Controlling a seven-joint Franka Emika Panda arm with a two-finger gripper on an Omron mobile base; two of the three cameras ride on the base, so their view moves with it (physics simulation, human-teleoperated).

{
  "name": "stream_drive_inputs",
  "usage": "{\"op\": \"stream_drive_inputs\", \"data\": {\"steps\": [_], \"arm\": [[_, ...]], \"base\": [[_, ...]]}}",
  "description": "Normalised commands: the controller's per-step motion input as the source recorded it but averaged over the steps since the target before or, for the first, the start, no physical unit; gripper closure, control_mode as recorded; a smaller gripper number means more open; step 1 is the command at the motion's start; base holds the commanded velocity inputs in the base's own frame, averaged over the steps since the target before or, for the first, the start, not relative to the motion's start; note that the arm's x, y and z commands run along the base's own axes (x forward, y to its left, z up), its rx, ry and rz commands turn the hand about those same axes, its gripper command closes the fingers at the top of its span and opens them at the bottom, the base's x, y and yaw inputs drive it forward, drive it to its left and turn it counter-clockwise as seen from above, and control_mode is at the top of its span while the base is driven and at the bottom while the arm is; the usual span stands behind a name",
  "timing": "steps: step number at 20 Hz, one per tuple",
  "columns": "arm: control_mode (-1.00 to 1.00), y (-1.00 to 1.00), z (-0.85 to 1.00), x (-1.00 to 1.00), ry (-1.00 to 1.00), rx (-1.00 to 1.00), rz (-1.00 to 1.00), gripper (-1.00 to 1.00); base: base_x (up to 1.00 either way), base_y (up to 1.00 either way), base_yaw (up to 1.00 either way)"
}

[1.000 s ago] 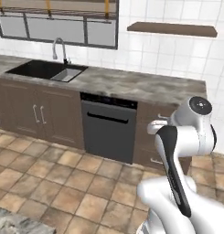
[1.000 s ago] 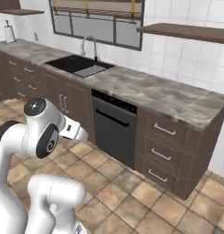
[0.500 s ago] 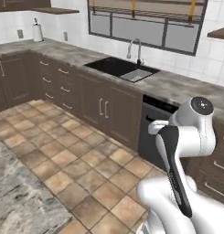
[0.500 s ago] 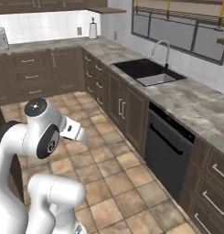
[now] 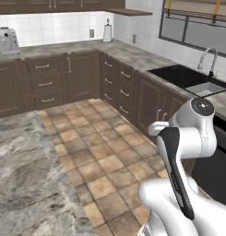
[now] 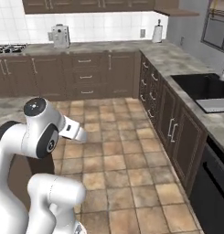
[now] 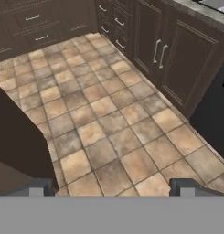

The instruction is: Move the pork chop and lemon from the top shelf to the second highest shelf to make space. Then, place the pitcher from the counter on the cleared top shelf.

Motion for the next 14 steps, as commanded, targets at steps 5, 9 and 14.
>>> {"op": "stream_drive_inputs", "data": {"steps": [5, 9, 14], "arm": [[1.00, 0.00, 0.00, 0.00, 0.00, 0.00, 0.00, -1.00], [1.00, 0.00, 0.00, 0.00, 0.00, 0.00, 0.00, -1.00], [1.00, 0.00, 0.00, 0.00, 0.00, 0.00, 0.00, -1.00]], "base": [[1.00, 0.00, 0.31], [1.00, 0.00, 0.28], [1.00, -0.05, 0.30]]}}
